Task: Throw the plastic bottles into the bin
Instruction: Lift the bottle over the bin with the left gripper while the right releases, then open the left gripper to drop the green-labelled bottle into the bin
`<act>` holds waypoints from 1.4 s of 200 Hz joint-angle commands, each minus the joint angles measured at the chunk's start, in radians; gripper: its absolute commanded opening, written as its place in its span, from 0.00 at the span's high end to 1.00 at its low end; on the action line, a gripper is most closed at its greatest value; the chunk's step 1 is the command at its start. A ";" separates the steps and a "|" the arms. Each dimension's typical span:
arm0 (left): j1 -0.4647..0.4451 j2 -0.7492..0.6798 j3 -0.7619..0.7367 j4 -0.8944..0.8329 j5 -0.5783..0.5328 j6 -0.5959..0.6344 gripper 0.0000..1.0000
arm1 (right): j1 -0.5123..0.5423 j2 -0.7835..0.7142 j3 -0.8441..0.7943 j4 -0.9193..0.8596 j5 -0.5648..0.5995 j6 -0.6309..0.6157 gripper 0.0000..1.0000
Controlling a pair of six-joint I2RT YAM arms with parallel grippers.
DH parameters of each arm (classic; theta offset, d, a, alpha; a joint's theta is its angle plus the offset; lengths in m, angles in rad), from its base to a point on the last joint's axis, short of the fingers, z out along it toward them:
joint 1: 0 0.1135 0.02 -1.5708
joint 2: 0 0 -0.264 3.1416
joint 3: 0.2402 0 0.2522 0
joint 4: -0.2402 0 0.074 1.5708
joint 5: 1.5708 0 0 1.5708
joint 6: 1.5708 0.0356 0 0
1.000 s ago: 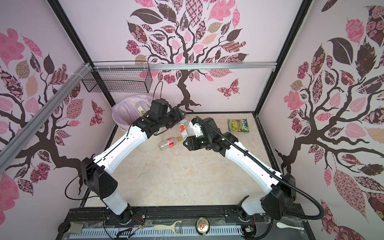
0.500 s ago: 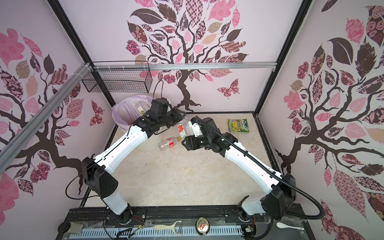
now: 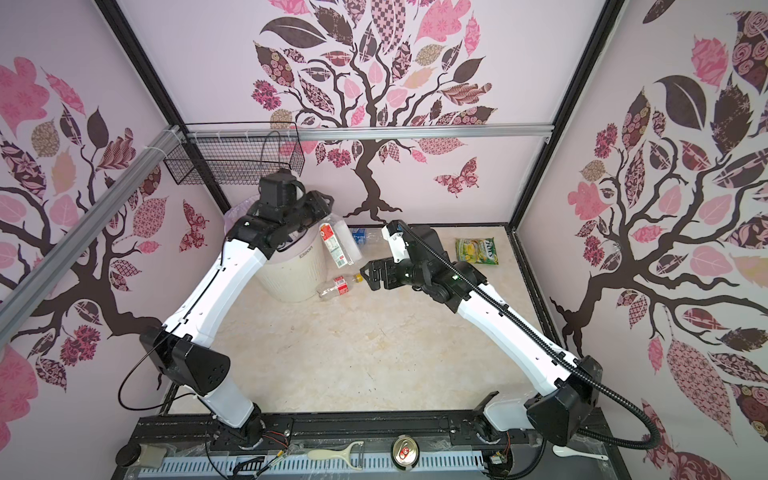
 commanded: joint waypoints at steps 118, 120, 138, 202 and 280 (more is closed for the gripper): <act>0.357 -0.046 0.416 0.147 -0.306 0.279 0.67 | 0.001 -0.012 -0.005 0.000 0.011 0.034 0.00; 0.360 -0.046 0.413 0.146 -0.305 0.278 0.67 | 0.001 -0.011 -0.005 0.000 0.010 0.034 0.00; 0.373 -0.045 0.341 0.159 -0.307 0.287 0.67 | 0.001 -0.006 -0.002 -0.001 0.006 0.032 0.00; 0.403 0.091 0.288 -0.148 -0.148 0.042 0.02 | 0.001 0.006 -0.006 0.008 -0.002 0.031 0.00; 0.286 -0.103 0.186 -0.153 -0.054 -0.050 0.02 | 0.001 0.030 -0.032 0.039 -0.022 0.050 0.00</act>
